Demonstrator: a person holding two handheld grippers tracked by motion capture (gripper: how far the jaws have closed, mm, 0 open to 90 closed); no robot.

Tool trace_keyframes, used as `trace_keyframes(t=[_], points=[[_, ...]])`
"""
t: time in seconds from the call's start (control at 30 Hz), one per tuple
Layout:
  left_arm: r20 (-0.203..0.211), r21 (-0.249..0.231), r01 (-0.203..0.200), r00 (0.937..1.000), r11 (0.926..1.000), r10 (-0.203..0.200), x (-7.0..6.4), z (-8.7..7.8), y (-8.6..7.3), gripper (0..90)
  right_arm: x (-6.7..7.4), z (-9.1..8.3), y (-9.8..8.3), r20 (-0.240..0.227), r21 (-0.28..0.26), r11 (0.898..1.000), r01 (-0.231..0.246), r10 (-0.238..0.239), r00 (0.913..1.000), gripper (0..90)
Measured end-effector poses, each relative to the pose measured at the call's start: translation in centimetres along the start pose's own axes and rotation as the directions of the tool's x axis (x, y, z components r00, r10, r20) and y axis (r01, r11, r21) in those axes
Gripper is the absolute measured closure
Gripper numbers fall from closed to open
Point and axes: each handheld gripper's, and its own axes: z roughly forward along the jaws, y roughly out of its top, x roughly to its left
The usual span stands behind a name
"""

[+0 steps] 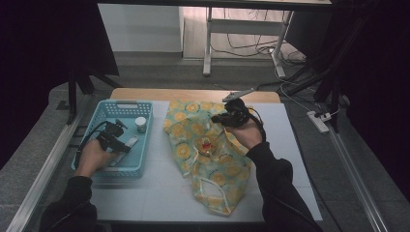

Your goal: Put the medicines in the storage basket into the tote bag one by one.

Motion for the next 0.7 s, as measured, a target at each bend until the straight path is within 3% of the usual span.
trace_keyframes(t=[0.27, 0.47, 0.7], points=[[-0.004, 0.032, 0.043, 0.9991, 0.9986, -0.043, -0.08, -0.07, 0.44, 67.4, -0.06, -0.06, 0.00, 0.002, -0.001, 1.000, 0.001, -0.001, 1.0000, 90.0], [0.021, 0.010, 0.063, 0.9977, 0.9979, -0.064, 0.30, -0.23, 0.25, 69.4, -0.08, 0.12, -0.01, 0.001, 0.004, 1.000, 0.001, -0.001, 1.0000, 90.0], [0.004, -0.022, 0.062, 0.9981, 0.9979, -0.062, 0.47, -0.43, 0.05, 69.5, -0.10, 0.32, 0.05, 0.002, 0.004, 1.000, 0.000, 0.000, 1.0000, 90.0]])
